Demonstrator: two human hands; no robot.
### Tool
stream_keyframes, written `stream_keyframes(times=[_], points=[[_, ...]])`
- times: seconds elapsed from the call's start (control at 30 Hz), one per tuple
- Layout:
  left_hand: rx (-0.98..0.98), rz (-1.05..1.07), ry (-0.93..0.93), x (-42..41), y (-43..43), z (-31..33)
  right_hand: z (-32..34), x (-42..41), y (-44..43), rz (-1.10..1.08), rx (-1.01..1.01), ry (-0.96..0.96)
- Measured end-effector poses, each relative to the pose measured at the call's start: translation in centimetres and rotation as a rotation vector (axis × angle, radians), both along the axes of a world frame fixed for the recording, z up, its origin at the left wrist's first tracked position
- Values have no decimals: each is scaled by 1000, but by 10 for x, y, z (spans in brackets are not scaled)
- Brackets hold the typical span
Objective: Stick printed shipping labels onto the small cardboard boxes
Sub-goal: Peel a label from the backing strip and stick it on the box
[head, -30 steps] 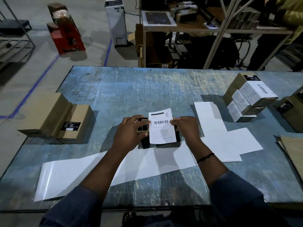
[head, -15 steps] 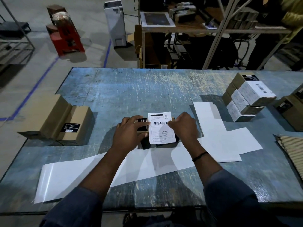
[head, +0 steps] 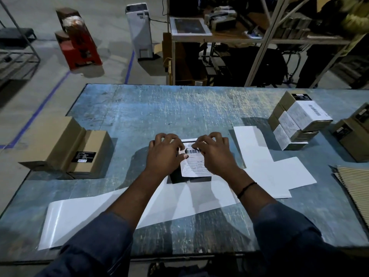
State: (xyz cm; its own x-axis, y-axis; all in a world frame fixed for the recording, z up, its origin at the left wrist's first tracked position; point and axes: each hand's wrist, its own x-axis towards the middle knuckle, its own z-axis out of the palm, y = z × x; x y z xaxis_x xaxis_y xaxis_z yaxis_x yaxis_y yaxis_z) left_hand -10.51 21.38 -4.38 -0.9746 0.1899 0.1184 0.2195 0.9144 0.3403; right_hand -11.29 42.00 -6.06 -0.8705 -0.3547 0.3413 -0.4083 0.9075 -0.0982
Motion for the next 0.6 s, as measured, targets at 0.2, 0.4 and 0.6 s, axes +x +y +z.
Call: stream_keyframes(times=[0.2, 0.4, 0.6], points=[[-139, -158, -110, -8, 1, 0, 4, -8, 5, 101, 42, -193], [-104, -192, -264, -19, -3, 4, 16, -25, 9, 115, -6, -481], [-93, -171, -340, -22, -9, 4, 29, -41, 18, 112, 26, -685]])
